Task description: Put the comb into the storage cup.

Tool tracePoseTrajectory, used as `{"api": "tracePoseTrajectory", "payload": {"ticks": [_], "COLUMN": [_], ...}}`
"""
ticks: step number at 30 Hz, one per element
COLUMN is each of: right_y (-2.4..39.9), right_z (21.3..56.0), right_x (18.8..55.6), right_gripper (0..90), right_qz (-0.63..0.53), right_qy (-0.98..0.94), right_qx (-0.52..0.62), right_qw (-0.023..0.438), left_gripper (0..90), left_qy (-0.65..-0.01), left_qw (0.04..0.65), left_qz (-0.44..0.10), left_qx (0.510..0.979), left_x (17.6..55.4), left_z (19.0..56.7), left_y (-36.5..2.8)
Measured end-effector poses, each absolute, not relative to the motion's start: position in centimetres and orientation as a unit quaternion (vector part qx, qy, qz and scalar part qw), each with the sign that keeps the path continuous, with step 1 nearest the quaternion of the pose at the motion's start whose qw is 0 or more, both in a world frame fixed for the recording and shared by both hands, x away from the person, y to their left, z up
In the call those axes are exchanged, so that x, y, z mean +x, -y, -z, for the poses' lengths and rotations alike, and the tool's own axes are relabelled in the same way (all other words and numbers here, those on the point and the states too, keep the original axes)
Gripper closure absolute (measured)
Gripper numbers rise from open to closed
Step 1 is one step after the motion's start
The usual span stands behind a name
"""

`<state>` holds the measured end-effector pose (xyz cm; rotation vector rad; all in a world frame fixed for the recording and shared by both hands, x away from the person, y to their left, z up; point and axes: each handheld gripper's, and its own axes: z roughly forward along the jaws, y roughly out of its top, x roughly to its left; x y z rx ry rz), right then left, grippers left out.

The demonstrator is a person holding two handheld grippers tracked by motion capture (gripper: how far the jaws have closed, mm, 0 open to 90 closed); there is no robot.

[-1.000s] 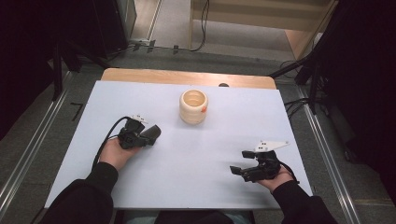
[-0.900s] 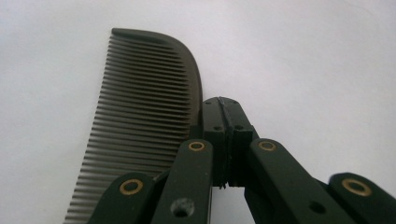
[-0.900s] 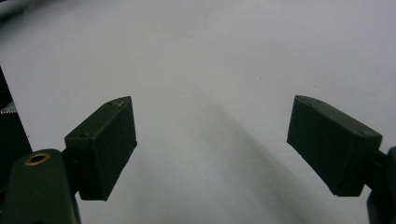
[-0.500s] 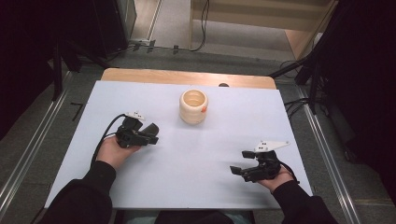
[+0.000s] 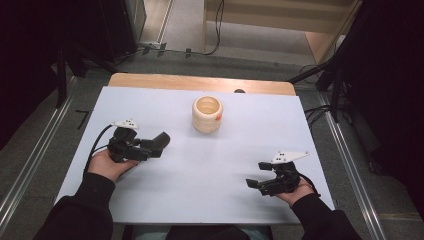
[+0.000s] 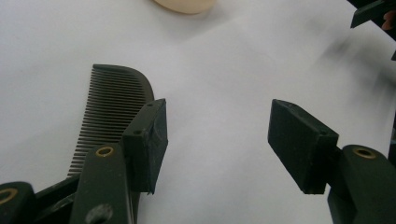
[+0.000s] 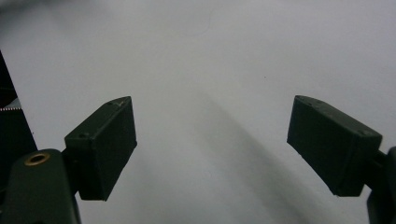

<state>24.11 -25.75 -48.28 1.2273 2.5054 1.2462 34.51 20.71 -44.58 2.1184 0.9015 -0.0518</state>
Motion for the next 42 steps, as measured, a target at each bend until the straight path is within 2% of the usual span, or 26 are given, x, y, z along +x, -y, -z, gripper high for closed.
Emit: {"api": "tracePoseTrajectory", "payload": {"ticks": [10,17,19,26,35,42], "right_y": [25.7,25.7,25.7,25.7,25.6,25.6], "right_z": [48.3,48.3,48.3,48.4,48.4,48.5], "right_x": [24.1,24.1,24.1,24.1,24.1,24.2], "right_gripper": [13.8,13.8,13.8,13.8,13.8,13.8], "right_qz": [-0.405,-0.405,-0.405,-0.404,-0.401,-0.4], "right_qy": [-0.821,-0.821,-0.822,-0.822,-0.824,-0.825], "right_qx": [0.4,0.4,0.399,0.399,0.398,0.398], "right_qw": [0.042,0.042,0.042,0.042,0.04,0.038], "left_gripper": [29.9,30.2,33.5,36.6,39.3,41.6], "left_qy": [-0.353,-0.356,-0.359,-0.363,-0.371,-0.368], "left_qw": [0.426,0.431,0.429,0.411,0.366,0.291], "left_qz": [0.024,0.018,0.016,0.003,-0.013,-0.02], "left_qx": [0.833,0.829,0.829,0.836,0.853,0.883], "left_x": [33.6,32.9,32.7,32.2,31.9,31.9], "left_z": [43.8,43.4,43.4,43.4,43.6,44.5], "left_y": [-22.9,-24.1,-24.5,-25.8,-27.1,-27.1]}}
